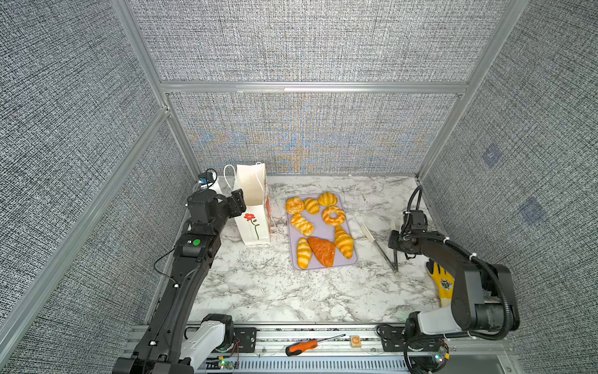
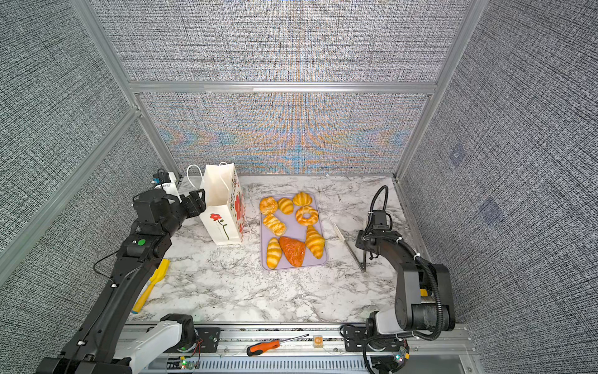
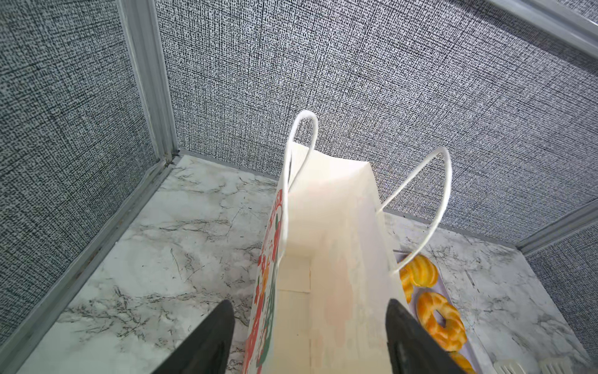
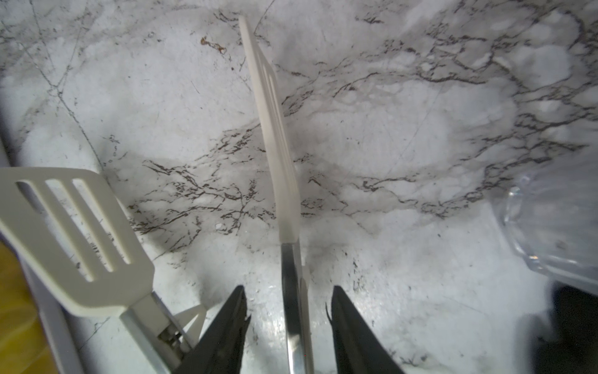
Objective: Pack bread into a paper bag
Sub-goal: Pick up the pair of food tongs from the middle-right of the table.
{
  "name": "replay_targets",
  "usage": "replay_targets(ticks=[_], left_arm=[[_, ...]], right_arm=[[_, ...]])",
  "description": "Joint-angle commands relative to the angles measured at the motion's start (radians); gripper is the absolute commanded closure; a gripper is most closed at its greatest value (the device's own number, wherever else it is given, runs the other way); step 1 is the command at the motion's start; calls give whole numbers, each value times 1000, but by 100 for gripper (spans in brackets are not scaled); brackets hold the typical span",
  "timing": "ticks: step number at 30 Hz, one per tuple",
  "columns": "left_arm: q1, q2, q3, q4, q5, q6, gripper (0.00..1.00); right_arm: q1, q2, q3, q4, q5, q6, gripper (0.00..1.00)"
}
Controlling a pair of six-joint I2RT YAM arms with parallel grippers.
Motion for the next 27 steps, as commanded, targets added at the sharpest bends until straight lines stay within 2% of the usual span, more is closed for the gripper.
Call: replay_targets(ticks=[1, 10, 14, 21, 25, 27], left_arm=[[-30, -13, 6, -16, -68, 12, 25], [-130, -61, 14, -22, -163, 18, 25], [-164, -58, 22, -20, -178, 22, 26], [-195, -43, 36, -18, -187, 34, 27], [-211, -26, 52, -28, -209, 28, 29], [-220, -25, 59, -25, -214, 26, 29]], right_arm=[[4, 24, 10, -32, 19, -2, 53], [32, 69, 29, -23, 8, 0, 54], [40, 83, 39, -27, 17, 1, 62], [41, 70, 48, -47, 35, -3, 84], [38, 44, 58, -51, 5, -2, 97], [33, 32, 64, -49, -25, 1, 100]])
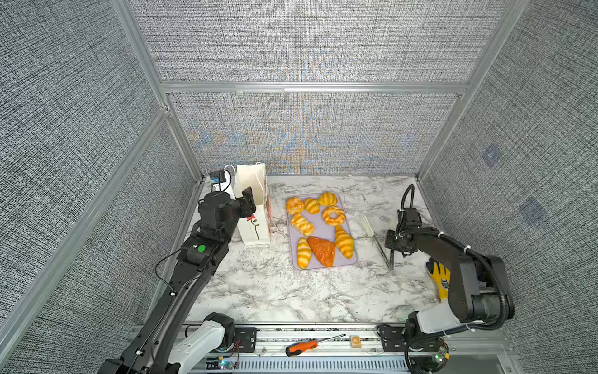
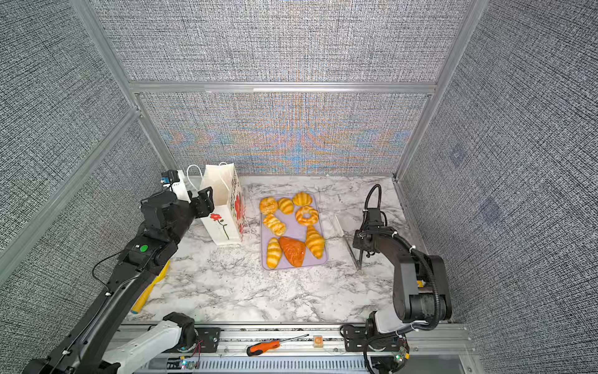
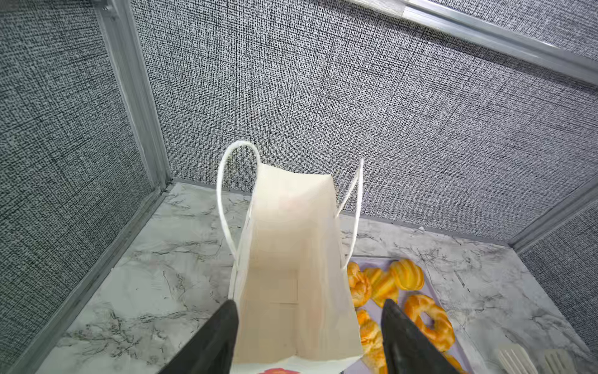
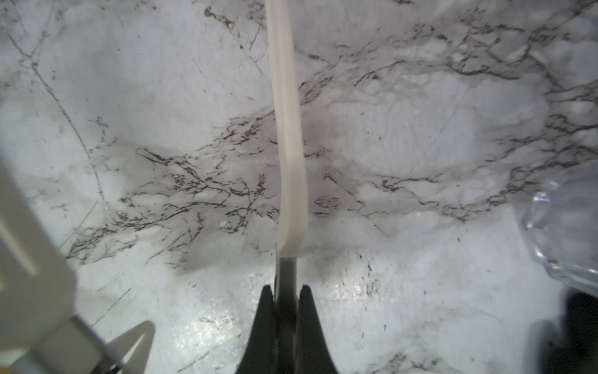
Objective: Pack bread into a paper bag
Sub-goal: Pick up the pair of food tongs from the middle-right of the table.
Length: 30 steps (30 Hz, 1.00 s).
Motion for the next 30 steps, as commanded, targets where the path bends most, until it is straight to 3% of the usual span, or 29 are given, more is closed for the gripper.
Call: replay_targets(ticks=[1, 9, 19, 26, 30], left_arm=[[-14, 3, 14, -5, -23, 1, 29], [-94, 44, 63, 30, 3, 10, 31], [-284, 244, 246, 29, 50, 87, 34], [-305, 366, 303, 127, 328, 137, 29], [-304, 417, 329, 178, 418, 153, 26]], right_arm=[[-7, -19, 15, -3, -51, 12, 100], [-30, -82, 62, 2, -171, 12, 100], [-38, -124, 128, 105, -400, 67, 100], [-38, -113, 180, 173, -552, 125, 100], [-38, -65, 229, 218, -671, 173, 100]])
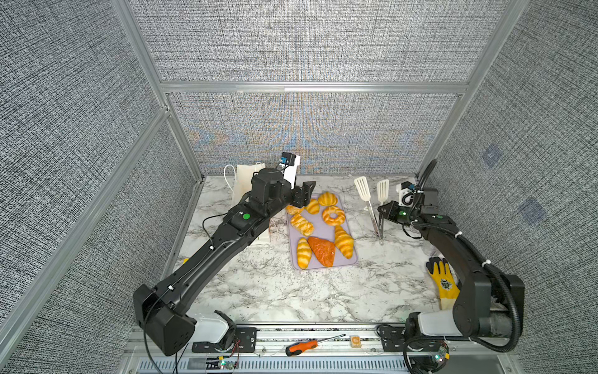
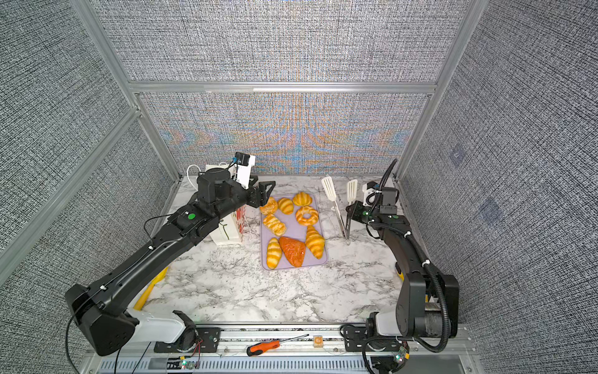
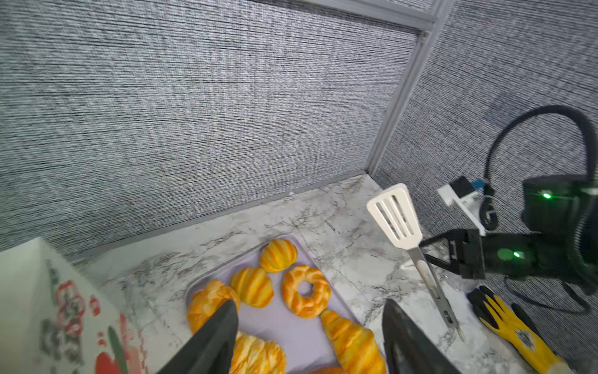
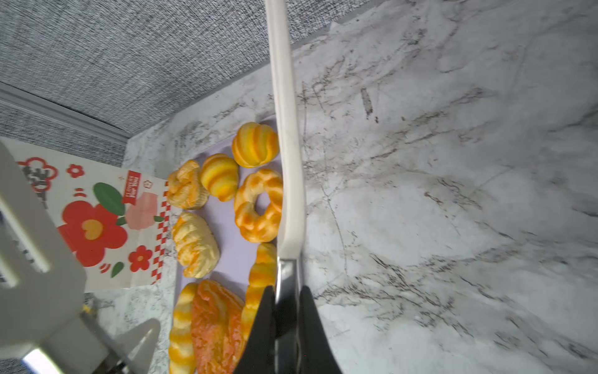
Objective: Pack bread into a paper bag
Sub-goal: Pick up the pair of food tongs from the middle-right of the table, then pass the pair of food tongs.
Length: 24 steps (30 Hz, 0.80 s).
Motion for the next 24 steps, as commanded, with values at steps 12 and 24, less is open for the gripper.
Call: replay_targets(ticks=[12, 24], left_arm=[[33, 174, 60, 261, 407, -27, 26], [73, 389, 171, 415, 625, -120, 32]], right_arm=[[3, 81, 76, 270, -345, 213, 100], [49, 148, 100, 384, -417, 337, 100]])
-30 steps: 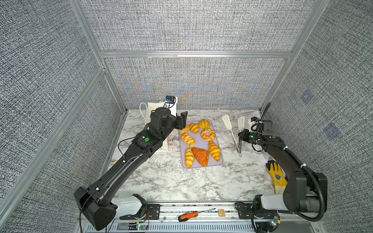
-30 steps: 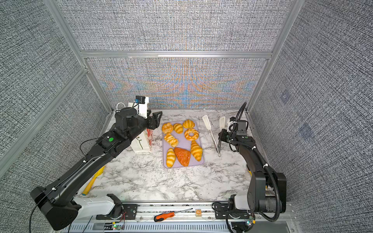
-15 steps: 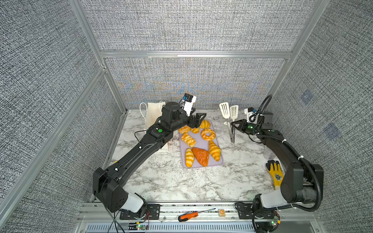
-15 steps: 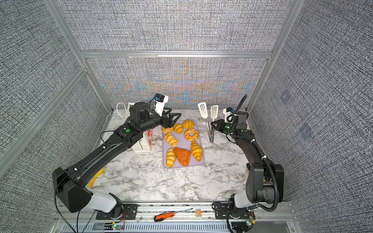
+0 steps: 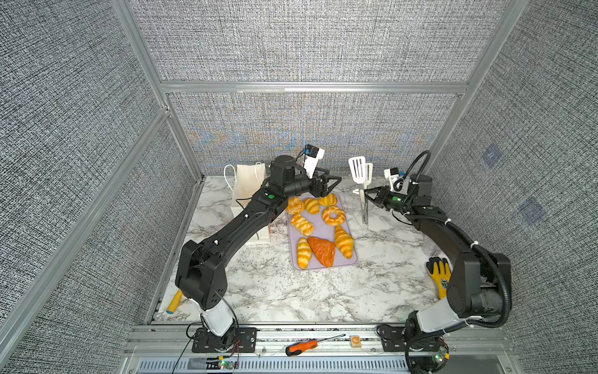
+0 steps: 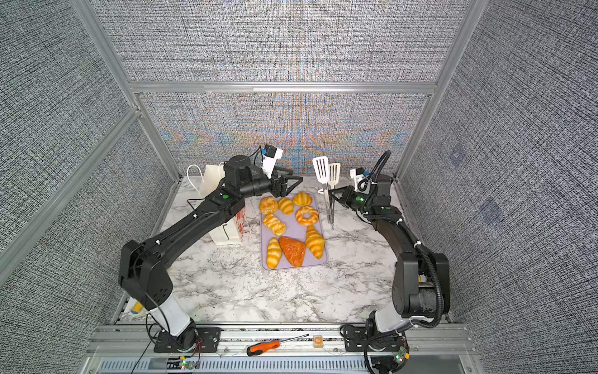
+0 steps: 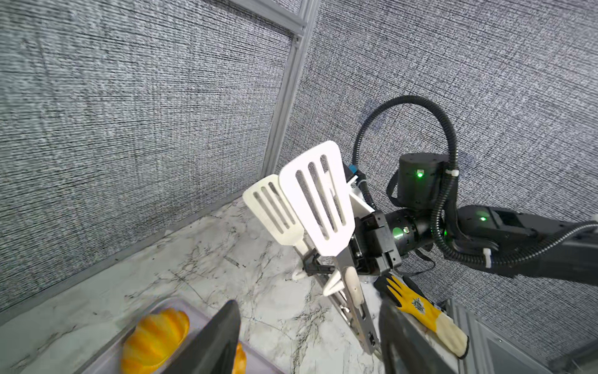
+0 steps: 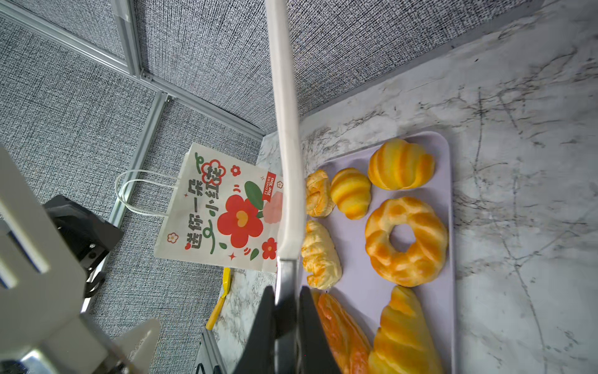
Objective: Pack bread into a paper bag
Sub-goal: Pass the pair of food tongs.
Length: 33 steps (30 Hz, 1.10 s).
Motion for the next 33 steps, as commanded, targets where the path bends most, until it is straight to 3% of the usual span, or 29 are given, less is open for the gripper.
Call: replay_targets(ticks=[1, 12, 21, 33], left_arm=[[5, 47, 31, 88, 96, -54, 33], [8, 120, 36, 233, 177, -134, 42], [44, 171, 61, 274, 239, -182, 48], [52, 237, 109, 339, 322, -256, 53]], right_arm=[[11, 15, 19, 83, -41, 63, 100], [43, 89, 63, 167, -122, 187, 100], [68, 163, 59, 446, -196, 420, 100], [93, 193, 117, 304, -172, 311, 100]])
